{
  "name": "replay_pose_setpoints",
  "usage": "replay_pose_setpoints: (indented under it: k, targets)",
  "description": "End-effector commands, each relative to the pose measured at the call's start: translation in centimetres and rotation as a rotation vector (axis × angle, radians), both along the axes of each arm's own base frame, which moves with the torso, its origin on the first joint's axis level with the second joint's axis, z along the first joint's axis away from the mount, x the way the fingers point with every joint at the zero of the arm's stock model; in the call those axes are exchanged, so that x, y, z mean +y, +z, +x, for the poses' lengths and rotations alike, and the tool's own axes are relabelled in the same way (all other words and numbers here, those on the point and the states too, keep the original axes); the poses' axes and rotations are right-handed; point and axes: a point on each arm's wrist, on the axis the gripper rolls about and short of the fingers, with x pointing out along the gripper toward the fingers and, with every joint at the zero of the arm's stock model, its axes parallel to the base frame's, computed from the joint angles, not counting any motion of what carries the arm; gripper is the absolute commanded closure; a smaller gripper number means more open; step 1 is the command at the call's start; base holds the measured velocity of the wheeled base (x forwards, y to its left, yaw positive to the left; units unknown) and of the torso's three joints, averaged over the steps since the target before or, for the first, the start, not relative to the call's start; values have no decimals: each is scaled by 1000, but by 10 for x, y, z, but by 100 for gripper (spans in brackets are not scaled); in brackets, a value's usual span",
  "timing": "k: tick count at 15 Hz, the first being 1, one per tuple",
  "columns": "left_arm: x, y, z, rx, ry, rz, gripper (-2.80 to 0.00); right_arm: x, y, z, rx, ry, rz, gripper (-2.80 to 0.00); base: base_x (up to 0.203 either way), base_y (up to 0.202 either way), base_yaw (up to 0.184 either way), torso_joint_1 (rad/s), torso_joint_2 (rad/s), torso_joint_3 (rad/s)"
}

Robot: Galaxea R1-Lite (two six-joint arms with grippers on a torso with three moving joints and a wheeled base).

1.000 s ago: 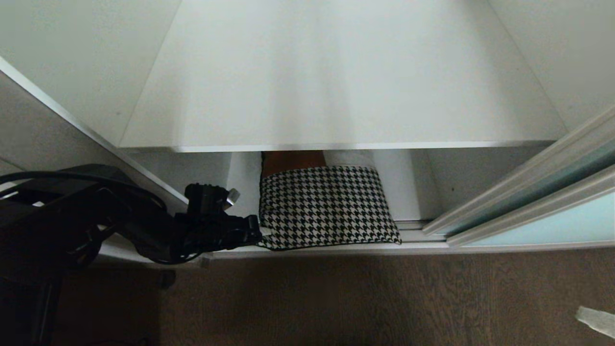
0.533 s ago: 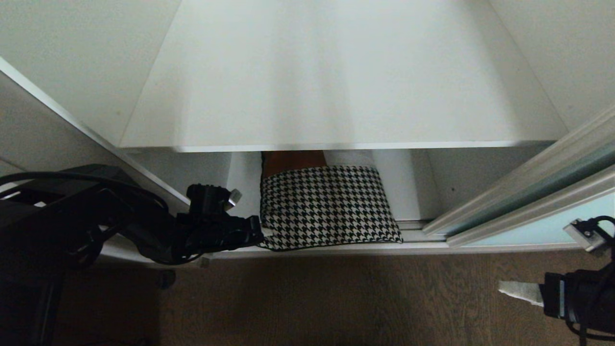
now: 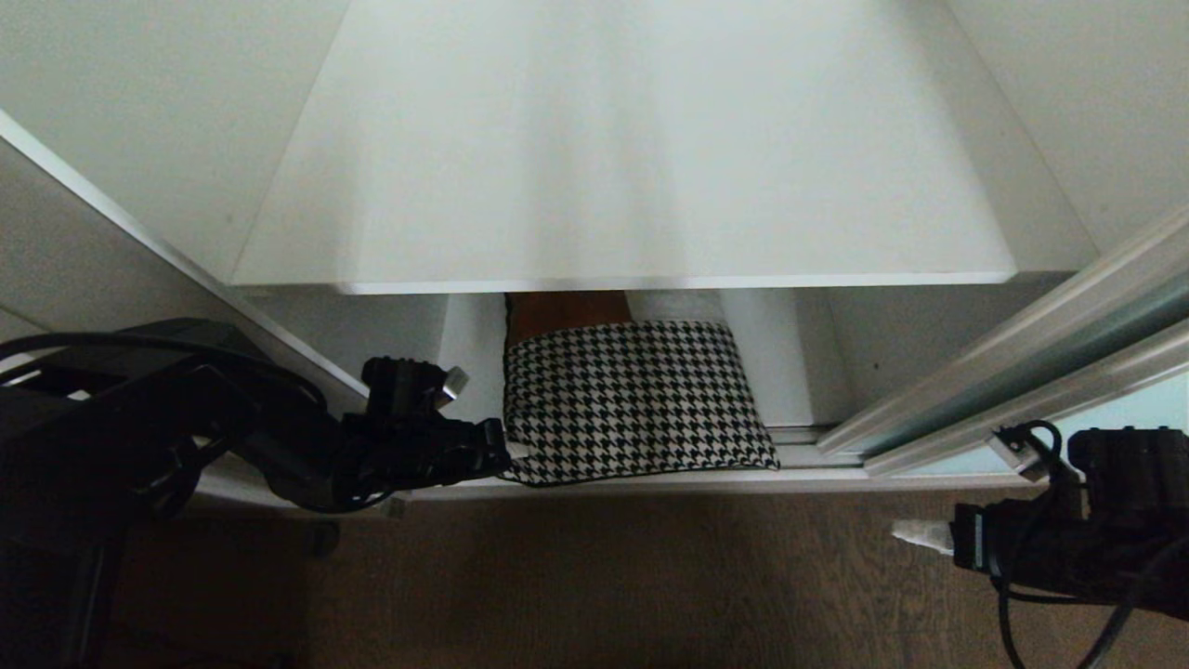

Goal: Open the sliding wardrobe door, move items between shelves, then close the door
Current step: Place the pillow on the higher shelf

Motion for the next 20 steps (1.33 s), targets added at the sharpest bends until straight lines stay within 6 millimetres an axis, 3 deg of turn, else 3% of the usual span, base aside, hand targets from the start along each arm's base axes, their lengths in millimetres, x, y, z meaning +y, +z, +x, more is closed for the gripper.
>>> replay_pose_setpoints:
  k: [1, 5, 11, 15, 19, 20]
  targets:
    - [0, -1, 0, 3, 0, -4, 0, 2, -35, 19, 48, 7, 0, 0, 0, 0, 0, 0, 0, 0]
    - [-2, -1, 1, 1, -3, -5, 0, 4, -58, 31, 32, 5, -13, 0, 0, 0, 0, 0, 0, 0]
    - [-6, -3, -1, 7, -16, -2, 0, 34, -106, 44, 6, 21, -83, 0, 0, 0, 0, 0, 0, 0]
    - [-12, -5, -4, 15, -32, 3, 0, 52, -112, 54, -23, 26, -139, 0, 0, 0, 0, 0, 0, 0]
    - [-13, -5, -5, 13, -36, 5, 0, 55, -124, 67, -27, 21, -149, 0, 0, 0, 0, 0, 0, 0]
    - [-13, -6, -5, 16, -37, 6, 0, 55, -124, 72, -40, 5, -161, -280, 0, 0, 0, 0, 0, 0]
